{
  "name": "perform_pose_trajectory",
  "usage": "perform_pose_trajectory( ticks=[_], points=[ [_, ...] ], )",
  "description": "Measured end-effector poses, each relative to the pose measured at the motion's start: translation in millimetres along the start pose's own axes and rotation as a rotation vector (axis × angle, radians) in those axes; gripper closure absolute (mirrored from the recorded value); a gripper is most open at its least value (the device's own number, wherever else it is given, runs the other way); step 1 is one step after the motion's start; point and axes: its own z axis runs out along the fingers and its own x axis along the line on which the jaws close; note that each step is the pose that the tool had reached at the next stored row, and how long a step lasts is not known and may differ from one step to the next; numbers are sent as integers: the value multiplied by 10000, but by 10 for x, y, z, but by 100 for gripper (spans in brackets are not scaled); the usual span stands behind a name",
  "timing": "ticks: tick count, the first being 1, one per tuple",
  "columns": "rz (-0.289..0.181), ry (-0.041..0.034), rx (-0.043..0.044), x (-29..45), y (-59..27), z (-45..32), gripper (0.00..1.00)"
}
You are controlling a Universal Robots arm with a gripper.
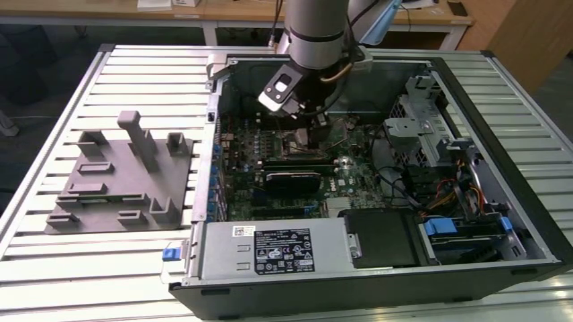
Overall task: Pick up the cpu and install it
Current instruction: 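Place the cpu into insertion slot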
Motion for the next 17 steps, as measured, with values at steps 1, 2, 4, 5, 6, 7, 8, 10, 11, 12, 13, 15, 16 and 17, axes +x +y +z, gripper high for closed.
perform_pose_trajectory(
  ticks=[1,2,4,5,6,7,8,10,11,12,13,15,16,17],
  points=[
    [172,-11,3,0,0,2,46],
    [352,-22,5,0,-1,5,46],
    [710,-44,9,0,-1,11,46],
    [841,-53,11,3,-1,13,46],
    [906,-56,11,11,-1,16,46],
    [946,-57,10,22,1,20,46],
    [983,-60,11,32,3,23,46],
    [1067,-65,11,53,6,27,46],
    [1098,-68,12,62,7,30,46],
    [1117,-71,13,68,7,33,46],
    [1129,-74,12,72,8,38,46],
    [1141,-102,15,75,8,49,46],
    [1144,-116,17,76,7,56,46],
    [1143,-122,18,77,7,64,46]
  ],
)
